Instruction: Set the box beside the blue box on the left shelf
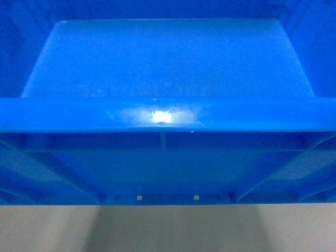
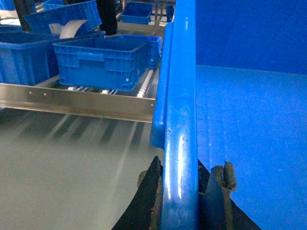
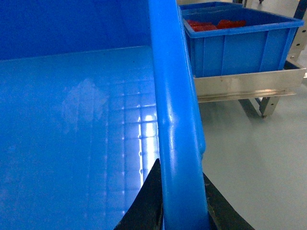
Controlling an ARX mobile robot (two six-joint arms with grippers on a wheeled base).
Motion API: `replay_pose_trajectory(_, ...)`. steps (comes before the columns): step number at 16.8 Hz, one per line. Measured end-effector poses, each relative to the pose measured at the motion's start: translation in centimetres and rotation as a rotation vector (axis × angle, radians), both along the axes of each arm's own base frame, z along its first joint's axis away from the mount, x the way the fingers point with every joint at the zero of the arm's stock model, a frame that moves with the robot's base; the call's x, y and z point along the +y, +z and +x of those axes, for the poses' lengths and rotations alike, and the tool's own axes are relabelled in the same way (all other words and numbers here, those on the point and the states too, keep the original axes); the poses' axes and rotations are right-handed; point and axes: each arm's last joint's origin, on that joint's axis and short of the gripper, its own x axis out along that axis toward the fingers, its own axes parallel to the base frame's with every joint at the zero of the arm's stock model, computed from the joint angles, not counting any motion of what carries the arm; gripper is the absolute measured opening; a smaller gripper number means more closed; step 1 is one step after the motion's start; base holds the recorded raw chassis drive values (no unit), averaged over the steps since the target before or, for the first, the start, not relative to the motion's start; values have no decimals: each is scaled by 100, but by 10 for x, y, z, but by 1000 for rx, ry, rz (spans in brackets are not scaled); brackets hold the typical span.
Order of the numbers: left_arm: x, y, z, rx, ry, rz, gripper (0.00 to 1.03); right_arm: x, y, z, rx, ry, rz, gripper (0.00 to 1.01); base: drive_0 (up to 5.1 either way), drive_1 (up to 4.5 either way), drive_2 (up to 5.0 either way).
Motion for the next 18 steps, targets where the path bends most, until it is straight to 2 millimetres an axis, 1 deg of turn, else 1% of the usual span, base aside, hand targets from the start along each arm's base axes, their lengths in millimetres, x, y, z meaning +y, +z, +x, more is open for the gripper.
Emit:
replay_pose_trajectory(14, 0, 0, 0, -2, -1, -1, 10, 0, 0, 0, -2, 1, 2, 10, 0, 0, 0)
replay_pose_trajectory(18, 0, 0, 0, -1, -1, -1, 10, 0, 0, -1, 0, 1, 1, 10, 13, 416, -390)
